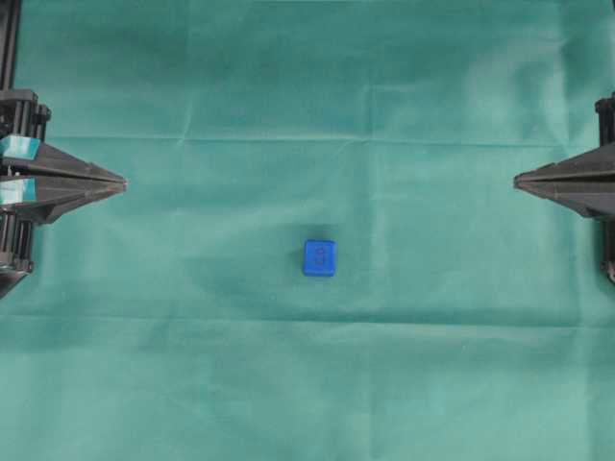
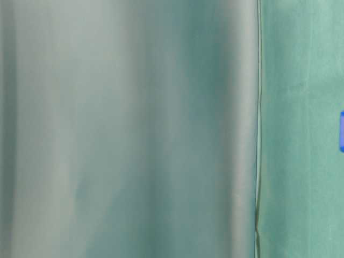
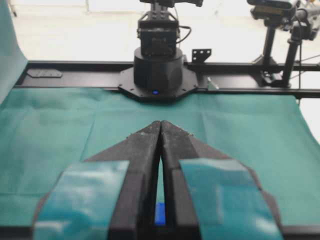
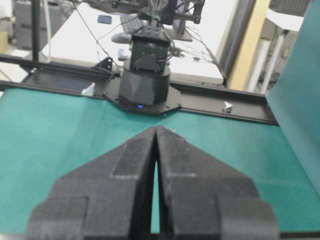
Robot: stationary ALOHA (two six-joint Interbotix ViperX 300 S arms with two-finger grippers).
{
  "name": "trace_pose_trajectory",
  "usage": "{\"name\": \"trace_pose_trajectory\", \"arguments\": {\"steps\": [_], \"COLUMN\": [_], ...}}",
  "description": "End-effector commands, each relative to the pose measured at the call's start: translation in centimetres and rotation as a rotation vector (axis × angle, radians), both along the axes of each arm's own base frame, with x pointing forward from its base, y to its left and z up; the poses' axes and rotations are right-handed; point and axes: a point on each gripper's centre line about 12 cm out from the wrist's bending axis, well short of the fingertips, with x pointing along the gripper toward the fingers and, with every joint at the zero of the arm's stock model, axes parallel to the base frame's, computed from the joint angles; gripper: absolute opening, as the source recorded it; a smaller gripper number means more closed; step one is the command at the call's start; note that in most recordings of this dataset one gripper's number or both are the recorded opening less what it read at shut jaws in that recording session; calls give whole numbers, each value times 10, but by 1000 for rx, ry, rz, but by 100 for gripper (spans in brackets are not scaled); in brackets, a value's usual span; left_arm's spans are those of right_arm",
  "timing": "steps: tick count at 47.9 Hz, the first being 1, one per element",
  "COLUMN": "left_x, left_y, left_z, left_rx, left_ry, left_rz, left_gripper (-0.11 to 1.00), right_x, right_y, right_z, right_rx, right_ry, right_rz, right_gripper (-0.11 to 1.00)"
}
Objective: Handover the blue block to the right arm after grasping it with the left arm, then place it in the designated position.
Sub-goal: 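Open the left gripper wide at its start position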
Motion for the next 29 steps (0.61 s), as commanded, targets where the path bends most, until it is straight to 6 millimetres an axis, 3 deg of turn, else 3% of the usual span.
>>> {"name": "trace_pose_trajectory", "arguments": {"steps": [1,29], "left_x": [2,5], "left_y": [0,0], "left_z": [5,7], "left_rx": [-5,11], "left_ry": [2,69], "left_rz": [1,1], "left_gripper": [2,3], "right_x": [2,4], "right_y": [1,1], "right_z": [6,11], "right_rx": [11,11], "right_ry": [-12,14], "right_rz": [7,8], "right_gripper": [1,1]}}
